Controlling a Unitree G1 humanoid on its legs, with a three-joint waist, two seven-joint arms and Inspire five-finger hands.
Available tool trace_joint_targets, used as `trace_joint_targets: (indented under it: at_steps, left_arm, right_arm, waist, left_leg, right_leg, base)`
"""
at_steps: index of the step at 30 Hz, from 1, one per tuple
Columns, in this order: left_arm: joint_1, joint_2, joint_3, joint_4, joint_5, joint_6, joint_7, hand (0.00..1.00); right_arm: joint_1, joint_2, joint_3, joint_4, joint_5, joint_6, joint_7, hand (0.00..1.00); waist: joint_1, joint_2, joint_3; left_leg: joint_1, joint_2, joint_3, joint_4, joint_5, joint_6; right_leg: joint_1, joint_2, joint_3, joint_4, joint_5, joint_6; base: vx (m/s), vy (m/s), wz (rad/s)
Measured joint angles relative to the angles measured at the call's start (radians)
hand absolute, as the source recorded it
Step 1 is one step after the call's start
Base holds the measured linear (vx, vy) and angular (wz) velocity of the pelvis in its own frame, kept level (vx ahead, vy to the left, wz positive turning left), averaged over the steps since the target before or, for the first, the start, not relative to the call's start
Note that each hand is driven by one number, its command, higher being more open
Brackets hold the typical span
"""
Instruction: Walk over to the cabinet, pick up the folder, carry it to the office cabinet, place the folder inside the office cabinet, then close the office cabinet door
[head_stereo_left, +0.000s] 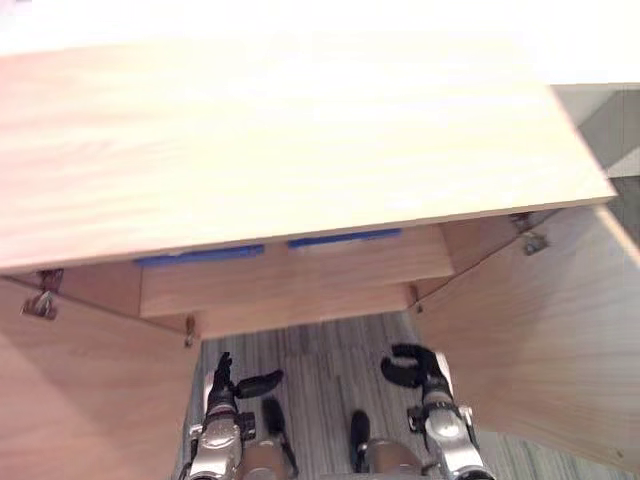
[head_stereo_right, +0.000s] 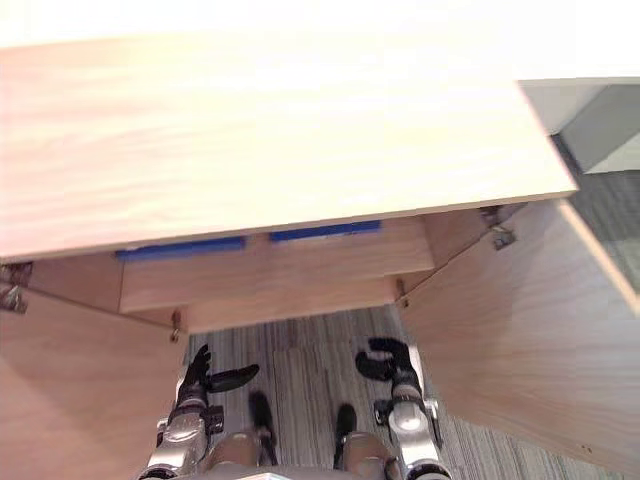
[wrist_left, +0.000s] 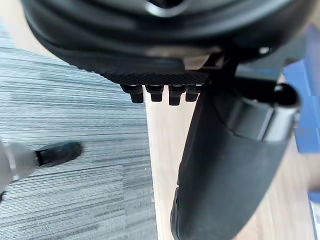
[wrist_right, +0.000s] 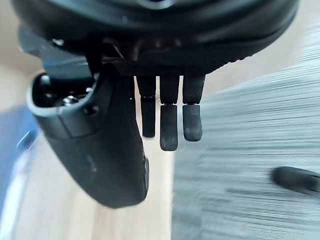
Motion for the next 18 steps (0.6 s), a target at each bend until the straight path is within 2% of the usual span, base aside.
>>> trace_joint_targets:
  at_steps: [7, 11, 14, 15, 18]
  left_arm:
    - [0.007, -0.029, -0.001, 0.044, 0.000, 0.017, -0.032, 1.00]
    - [0.017, -0.025, 0.000, 0.074, 0.000, 0.027, -0.033, 1.00]
    - [0.029, -0.025, 0.011, 0.076, -0.002, 0.035, -0.034, 1.00]
    - [0.038, -0.023, 0.019, 0.078, -0.002, 0.035, -0.034, 1.00]
    - [0.046, -0.020, 0.020, 0.099, -0.002, 0.036, -0.040, 1.00]
  right_arm:
    - [0.050, 0.009, -0.128, 0.036, 0.119, 0.013, -0.002, 1.00]
    - [0.056, 0.016, -0.204, 0.023, 0.186, 0.013, -0.005, 1.00]
    - [0.084, 0.033, -0.309, -0.083, 0.240, 0.015, -0.016, 1.00]
    - [0.087, 0.033, -0.339, -0.140, 0.265, 0.015, -0.030, 1.00]
    - [0.083, 0.030, -0.422, -0.280, 0.310, 0.006, -0.078, 1.00]
  waist:
    - [-0.026, 0.002, -0.016]
    - [-0.033, 0.015, -0.027]
    - [-0.039, 0.029, -0.036]
    - [-0.058, 0.032, -0.037]
    - [-0.079, 0.036, -0.037]
  left_leg:
    - [0.081, -0.012, 0.040, -0.047, 0.018, 0.000]
    - [0.094, -0.022, 0.067, -0.050, 0.017, -0.001]
    - [0.096, -0.026, 0.113, -0.053, 0.007, -0.011]
    - [0.097, -0.030, 0.128, -0.053, 0.004, -0.010]
    - [0.101, -0.038, 0.186, -0.052, -0.008, -0.005]
  right_leg:
    - [0.053, 0.003, 0.051, -0.051, 0.026, -0.009]
    - [0.052, 0.003, 0.109, -0.091, 0.057, -0.009]
    - [0.030, 0.003, 0.163, -0.105, 0.079, -0.003]
    - [0.022, 0.003, 0.185, -0.109, 0.082, -0.005]
    - [-0.005, 0.004, 0.253, -0.116, 0.097, 0.001]
  base:
    - [-0.01, 0.019, -0.23]
    - [-0.10, 0.025, -0.41]
    - [-0.12, 0.034, -0.48]
    - [-0.09, 0.037, -0.56]
    - [-0.07, 0.038, -0.65]
